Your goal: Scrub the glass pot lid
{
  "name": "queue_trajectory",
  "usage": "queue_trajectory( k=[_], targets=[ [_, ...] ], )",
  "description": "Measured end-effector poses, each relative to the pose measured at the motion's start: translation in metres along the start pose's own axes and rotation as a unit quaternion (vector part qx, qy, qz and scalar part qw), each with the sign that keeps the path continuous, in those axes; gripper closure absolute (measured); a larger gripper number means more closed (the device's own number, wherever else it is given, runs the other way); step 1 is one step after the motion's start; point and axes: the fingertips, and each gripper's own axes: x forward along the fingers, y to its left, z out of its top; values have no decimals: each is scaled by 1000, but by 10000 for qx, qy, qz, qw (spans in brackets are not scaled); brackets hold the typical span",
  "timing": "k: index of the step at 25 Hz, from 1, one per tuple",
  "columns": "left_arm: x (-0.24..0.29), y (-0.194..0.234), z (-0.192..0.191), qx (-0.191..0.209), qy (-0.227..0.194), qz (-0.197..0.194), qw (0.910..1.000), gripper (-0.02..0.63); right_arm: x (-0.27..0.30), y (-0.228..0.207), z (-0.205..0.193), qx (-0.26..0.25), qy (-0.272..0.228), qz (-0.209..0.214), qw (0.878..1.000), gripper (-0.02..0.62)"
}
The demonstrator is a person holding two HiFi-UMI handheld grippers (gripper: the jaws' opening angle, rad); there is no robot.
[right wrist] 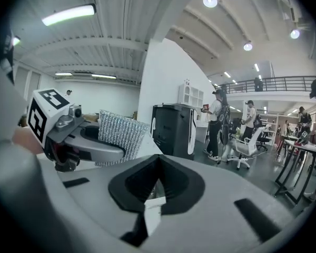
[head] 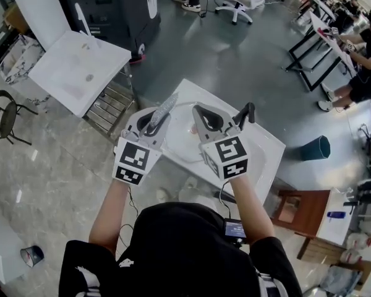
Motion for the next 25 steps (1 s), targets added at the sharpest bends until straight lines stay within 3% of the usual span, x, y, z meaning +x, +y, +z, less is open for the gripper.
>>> queue_trajectory(
  k=[11,25],
  targets=[
    [-8,-23,75,-393,-798,162,9959,534,-49,-26,53,-32,-865,-122,9962,597],
    [-11,-61,125,-301,-1093,549,9920,534,-100,-51,81,-149,-1363,152,9904,597]
  ],
)
